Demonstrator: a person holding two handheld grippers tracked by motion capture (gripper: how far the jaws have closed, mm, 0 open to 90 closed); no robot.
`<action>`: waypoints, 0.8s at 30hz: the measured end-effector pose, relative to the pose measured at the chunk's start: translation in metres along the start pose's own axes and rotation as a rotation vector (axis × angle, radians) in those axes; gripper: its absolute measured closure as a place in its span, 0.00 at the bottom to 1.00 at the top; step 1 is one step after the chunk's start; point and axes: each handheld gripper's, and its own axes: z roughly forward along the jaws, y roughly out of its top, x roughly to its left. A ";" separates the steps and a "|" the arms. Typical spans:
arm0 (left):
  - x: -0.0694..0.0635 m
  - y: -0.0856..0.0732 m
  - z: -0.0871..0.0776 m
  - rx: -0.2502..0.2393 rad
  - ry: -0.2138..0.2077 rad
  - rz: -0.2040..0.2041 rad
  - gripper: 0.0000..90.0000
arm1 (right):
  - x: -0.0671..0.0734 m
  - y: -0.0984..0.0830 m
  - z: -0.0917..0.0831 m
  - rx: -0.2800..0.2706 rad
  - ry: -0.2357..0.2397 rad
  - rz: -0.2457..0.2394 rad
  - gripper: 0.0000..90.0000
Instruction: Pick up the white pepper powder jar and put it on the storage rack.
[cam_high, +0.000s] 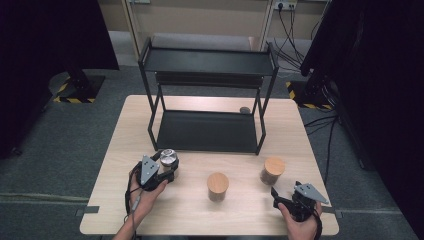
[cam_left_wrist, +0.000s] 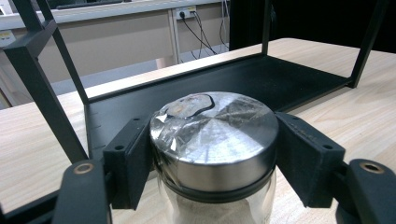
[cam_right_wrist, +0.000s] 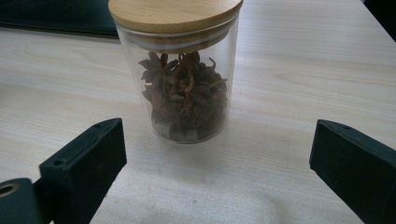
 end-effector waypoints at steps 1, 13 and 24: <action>0.000 0.000 0.000 0.002 0.000 -0.003 0.36 | 0.000 0.000 0.000 0.000 0.000 0.000 0.04; 0.000 0.002 0.001 0.000 0.000 -0.029 0.38 | 0.000 0.000 0.000 0.000 0.005 0.001 0.04; 0.000 0.001 0.000 -0.009 0.018 -0.031 0.39 | 0.000 0.000 0.000 0.002 0.004 0.001 0.04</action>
